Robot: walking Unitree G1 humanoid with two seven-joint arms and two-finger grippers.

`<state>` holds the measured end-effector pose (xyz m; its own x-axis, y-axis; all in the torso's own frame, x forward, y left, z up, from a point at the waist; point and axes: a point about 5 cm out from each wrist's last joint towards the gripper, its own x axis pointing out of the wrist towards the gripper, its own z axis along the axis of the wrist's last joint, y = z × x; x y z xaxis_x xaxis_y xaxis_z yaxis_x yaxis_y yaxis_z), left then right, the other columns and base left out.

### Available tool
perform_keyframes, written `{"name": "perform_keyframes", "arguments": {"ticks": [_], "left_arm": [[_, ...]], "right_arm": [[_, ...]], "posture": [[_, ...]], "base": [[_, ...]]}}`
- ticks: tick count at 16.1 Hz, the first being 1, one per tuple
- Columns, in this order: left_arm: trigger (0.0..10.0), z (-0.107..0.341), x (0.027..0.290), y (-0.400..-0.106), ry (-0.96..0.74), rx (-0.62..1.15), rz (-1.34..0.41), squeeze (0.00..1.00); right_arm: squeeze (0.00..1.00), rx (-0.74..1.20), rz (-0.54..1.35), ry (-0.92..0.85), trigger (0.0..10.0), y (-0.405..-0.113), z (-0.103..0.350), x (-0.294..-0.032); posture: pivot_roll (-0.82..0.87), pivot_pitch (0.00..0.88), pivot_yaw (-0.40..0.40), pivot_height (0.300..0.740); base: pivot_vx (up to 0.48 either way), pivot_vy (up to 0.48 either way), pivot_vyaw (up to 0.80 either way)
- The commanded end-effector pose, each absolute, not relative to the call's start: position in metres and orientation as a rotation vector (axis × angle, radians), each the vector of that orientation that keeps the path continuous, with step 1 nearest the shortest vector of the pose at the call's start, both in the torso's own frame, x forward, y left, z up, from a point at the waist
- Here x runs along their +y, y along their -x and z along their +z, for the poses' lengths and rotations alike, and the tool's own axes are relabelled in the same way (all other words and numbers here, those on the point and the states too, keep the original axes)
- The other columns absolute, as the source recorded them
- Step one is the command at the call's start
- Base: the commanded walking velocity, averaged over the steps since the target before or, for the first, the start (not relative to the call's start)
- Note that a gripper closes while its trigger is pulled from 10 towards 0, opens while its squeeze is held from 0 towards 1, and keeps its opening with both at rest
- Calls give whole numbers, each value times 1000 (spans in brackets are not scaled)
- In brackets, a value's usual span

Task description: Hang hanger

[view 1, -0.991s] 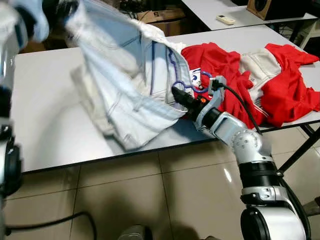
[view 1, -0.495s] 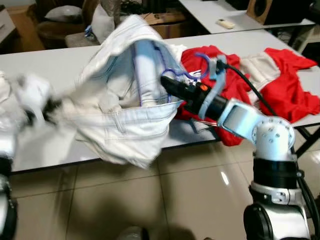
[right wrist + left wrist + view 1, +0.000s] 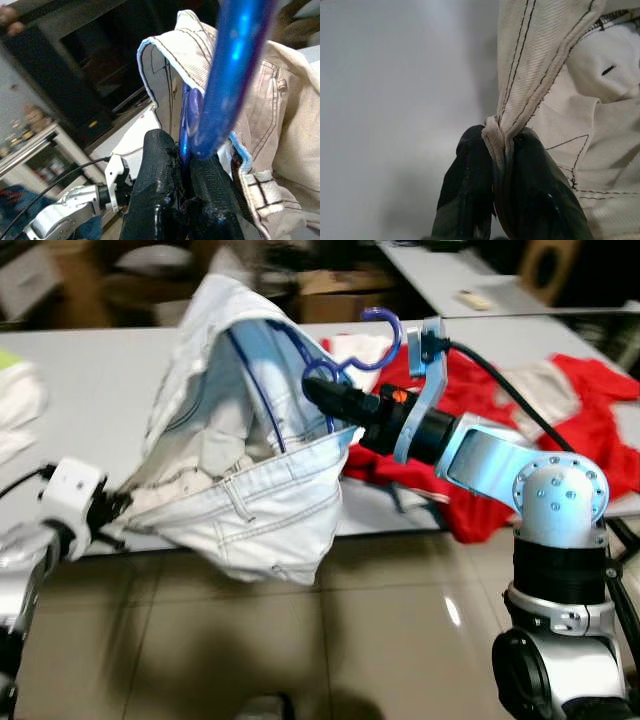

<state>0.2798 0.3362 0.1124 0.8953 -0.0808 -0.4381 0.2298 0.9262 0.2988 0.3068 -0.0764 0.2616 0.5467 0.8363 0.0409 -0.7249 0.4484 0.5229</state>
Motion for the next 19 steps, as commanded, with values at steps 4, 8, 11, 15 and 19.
{"name": "perform_keyframes", "arguments": {"ticks": [4, 8, 11, 15, 19], "left_arm": [[0, 97, 362, -247, -339, 577, -62, 0], [0, 107, 359, -249, -307, 531, -64, 0], [0, 116, 356, -253, -252, 461, -85, 0], [0, 113, 356, -237, -211, 463, -109, 0], [0, 82, 367, -198, -250, 626, -65, 0]], "right_arm": [[0, -15, 965, -560, 10000, -306, 310, -91], [0, -169, 969, -561, 10000, -303, 340, -95], [0, -239, 962, -592, 10000, -304, 358, -106], [0, -231, 982, -606, 10000, -302, 363, -110], [0, -99, 996, -636, 10000, -295, 327, -102]], "posture": [[-19, 0, 46, 740], [-23, 0, 62, 740], [-23, 0, 64, 740], [-18, 0, 62, 740], [-4, 0, 48, 740]], "base": [[0, 0, 792], [0, 0, 794], [0, 0, 794], [0, 0, 794], [0, 0, 794]]}}
